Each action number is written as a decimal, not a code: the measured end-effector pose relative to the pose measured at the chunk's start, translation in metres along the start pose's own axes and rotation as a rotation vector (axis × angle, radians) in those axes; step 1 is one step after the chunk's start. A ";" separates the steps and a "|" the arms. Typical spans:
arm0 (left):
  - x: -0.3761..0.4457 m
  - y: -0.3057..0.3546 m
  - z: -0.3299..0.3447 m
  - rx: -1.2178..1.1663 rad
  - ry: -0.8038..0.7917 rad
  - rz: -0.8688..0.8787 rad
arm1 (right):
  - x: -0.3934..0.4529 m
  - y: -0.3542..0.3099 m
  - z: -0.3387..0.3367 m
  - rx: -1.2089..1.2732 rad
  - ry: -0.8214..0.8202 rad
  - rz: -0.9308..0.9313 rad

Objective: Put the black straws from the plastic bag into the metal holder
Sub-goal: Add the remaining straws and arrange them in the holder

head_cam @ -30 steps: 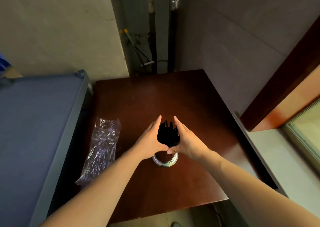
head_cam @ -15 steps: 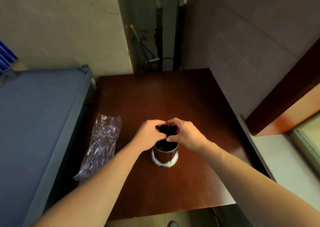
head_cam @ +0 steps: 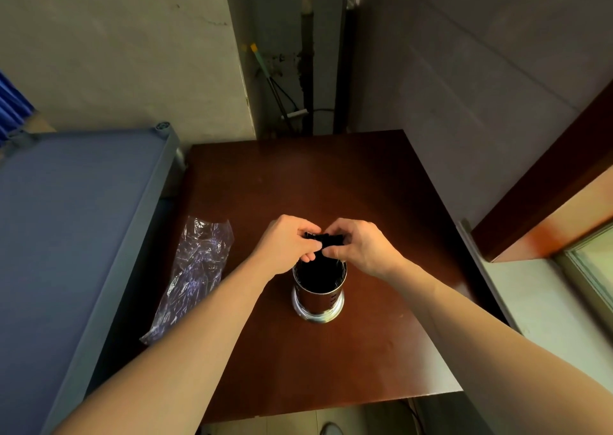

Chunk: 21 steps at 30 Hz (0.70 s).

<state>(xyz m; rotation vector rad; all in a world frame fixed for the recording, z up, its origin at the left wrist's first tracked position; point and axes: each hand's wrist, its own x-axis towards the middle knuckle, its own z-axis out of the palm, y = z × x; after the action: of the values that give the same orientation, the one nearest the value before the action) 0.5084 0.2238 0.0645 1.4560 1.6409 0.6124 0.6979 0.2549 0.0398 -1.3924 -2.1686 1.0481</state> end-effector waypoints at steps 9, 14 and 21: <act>0.000 -0.020 0.000 0.026 0.023 0.010 | -0.003 0.006 0.005 0.040 -0.011 0.045; -0.005 -0.039 -0.008 0.048 0.028 -0.002 | -0.020 0.021 -0.001 0.070 -0.002 0.039; -0.017 -0.051 0.003 0.125 -0.161 -0.086 | -0.044 0.045 0.011 -0.072 -0.038 0.111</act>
<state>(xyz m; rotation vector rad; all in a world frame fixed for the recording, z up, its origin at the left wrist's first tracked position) 0.4822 0.1966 0.0267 1.4750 1.6291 0.3407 0.7388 0.2229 0.0030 -1.5527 -2.1977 1.0532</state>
